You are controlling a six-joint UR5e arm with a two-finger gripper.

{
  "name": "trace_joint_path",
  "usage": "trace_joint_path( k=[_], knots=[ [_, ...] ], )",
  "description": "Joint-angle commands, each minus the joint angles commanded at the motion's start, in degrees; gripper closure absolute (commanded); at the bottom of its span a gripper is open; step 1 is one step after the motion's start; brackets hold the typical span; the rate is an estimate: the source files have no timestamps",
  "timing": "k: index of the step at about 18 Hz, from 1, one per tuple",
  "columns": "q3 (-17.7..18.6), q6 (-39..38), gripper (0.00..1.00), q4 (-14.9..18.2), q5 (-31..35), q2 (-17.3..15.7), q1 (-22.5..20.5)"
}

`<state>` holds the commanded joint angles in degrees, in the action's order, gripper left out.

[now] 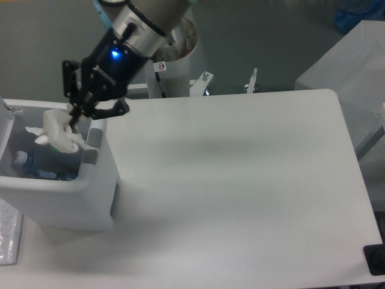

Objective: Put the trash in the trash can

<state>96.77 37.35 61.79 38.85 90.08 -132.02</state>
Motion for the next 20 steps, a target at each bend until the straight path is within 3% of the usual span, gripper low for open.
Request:
trace_joint_path(
  k=[1, 2, 9, 15, 20],
  knots=[
    [0.17, 0.26, 0.08, -0.35, 0.00, 0.27, 0.35],
    [0.44, 0.27, 0.00, -1.14, 0.09, 0.27, 0.62],
    [0.62, 0.36, 0.00, -1.85, 0.26, 0.01, -0.78],
    [-2.19, 0.97, 0.00, -2.20, 0.26, 0.00, -7.81],
    [-5.97, 6.59, 0.00, -2.38, 3.06, 3.52, -12.55]
  ],
)
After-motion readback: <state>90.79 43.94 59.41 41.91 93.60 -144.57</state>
